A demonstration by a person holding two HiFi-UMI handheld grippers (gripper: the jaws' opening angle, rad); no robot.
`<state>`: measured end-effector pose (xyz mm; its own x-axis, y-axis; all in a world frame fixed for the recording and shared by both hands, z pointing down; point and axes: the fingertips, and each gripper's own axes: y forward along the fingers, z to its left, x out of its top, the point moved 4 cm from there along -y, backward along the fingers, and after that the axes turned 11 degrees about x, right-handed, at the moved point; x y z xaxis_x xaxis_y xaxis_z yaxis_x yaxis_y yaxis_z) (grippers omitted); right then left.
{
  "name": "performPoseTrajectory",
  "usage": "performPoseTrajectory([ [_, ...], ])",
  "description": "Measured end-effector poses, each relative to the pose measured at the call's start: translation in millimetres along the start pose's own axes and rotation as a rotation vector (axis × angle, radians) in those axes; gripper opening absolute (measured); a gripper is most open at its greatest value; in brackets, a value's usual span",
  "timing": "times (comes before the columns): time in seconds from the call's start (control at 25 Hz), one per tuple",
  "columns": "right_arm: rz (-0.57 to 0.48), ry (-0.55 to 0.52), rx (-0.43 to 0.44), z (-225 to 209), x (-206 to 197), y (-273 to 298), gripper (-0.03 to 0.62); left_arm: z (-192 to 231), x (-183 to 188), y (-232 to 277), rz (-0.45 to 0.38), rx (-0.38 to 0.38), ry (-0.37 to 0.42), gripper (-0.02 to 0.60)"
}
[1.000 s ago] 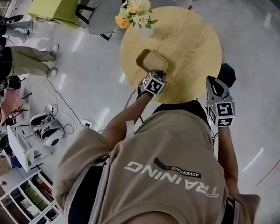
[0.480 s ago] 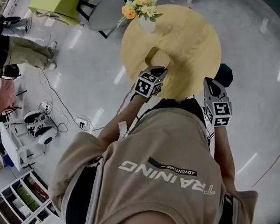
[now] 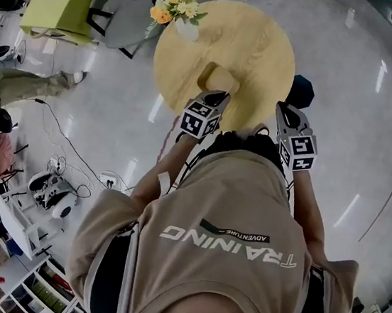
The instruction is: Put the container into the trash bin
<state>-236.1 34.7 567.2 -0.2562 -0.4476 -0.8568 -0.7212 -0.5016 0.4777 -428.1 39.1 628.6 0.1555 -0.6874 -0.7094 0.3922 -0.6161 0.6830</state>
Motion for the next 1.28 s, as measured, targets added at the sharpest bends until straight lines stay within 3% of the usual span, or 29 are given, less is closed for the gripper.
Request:
performPoseTrajectory([
  [0.32, -0.038, 0.05, -0.116, -29.1, -16.7, -58.3, 0.005, -52.3, 12.5, 24.3, 0.028, -0.075, 0.08, 0.026],
  [0.8, -0.074, 0.206, -0.298, -114.0, -79.1, -199.7, 0.005, -192.0, 72.7, 85.4, 0.049, -0.173, 0.233, 0.026],
  [1.28, -0.102, 0.234, -0.318, -215.2, -126.0, -282.4, 0.005, -325.9, 104.8, 160.6, 0.078, -0.231, 0.313, 0.026],
])
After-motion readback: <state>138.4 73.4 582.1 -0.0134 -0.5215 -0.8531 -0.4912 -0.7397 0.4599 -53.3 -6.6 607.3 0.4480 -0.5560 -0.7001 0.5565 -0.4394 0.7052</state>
